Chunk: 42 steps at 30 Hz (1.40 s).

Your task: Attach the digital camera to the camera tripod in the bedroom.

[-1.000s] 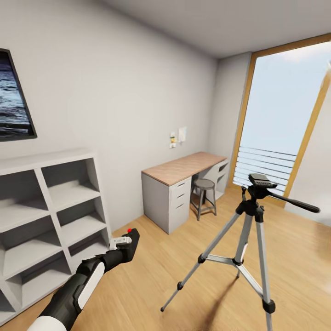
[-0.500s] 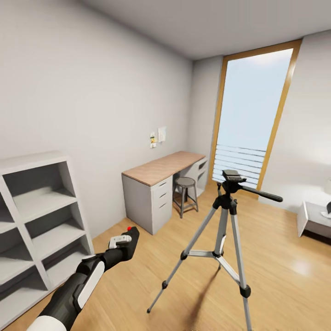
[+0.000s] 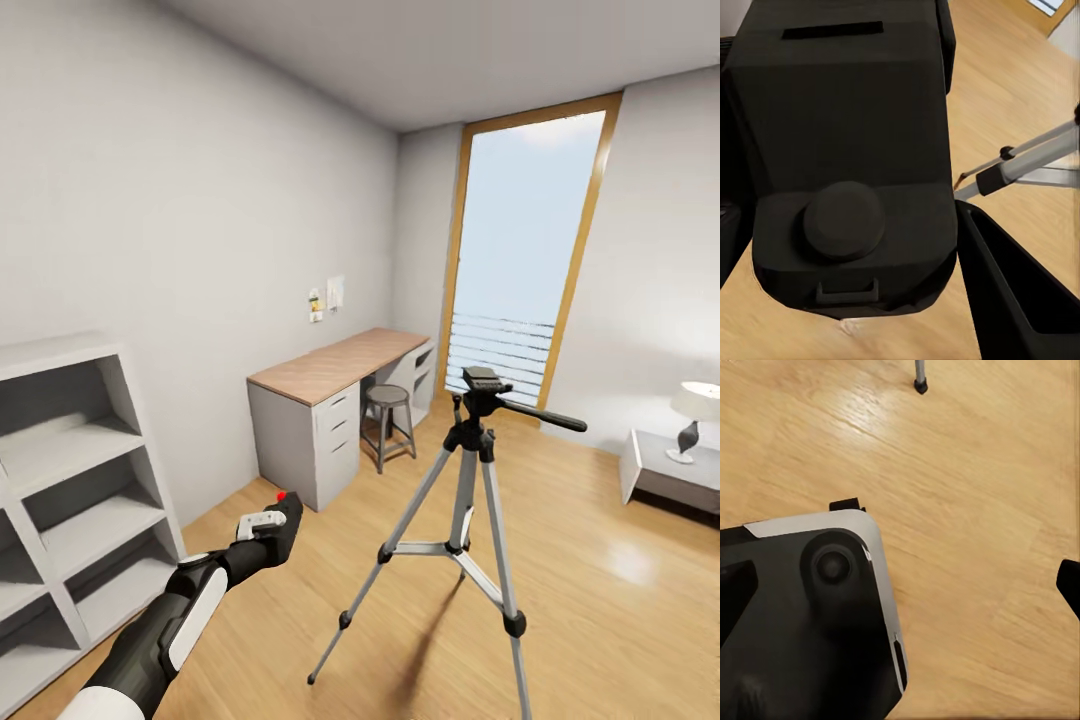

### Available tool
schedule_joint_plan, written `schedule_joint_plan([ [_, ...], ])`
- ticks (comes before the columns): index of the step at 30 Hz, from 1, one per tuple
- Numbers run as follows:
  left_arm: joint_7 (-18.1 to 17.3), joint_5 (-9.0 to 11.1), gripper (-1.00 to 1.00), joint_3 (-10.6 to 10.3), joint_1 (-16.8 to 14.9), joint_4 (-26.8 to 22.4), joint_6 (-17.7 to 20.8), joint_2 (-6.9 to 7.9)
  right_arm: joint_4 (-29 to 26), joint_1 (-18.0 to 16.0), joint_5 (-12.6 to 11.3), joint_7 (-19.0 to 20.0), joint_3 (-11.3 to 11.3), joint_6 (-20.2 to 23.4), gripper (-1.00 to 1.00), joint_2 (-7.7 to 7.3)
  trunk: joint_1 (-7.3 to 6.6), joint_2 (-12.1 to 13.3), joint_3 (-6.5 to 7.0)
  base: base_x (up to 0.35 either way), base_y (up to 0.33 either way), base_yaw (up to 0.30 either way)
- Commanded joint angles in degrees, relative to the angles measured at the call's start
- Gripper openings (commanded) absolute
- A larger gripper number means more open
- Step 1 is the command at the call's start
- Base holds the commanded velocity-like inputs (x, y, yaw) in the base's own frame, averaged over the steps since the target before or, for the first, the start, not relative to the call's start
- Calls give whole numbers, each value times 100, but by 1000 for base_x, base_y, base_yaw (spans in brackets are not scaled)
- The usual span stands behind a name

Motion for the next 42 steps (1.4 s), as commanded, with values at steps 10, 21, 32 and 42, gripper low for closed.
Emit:
schedule_joint_plan([
  [10,-11,58,-100,-3,-4,-6,33,6,19,-10,-40,-14,-35,-41,100,0,2,-10,-11,0,0,-282],
  [21,-5,63,-100,21,-5,-7,34,6,19,-10,-40,-7,-35,-41,100,0,2,-10,-11,52,-118,-296],
  [32,-4,63,-100,32,-4,12,34,13,19,-10,-36,11,-35,-41,100,-4,2,-10,-11,110,-153,-132],
  [42,-4,63,-100,38,-4,17,34,19,19,-10,-32,15,-35,-41,100,-8,2,-10,-11,28,-9,-6],
])
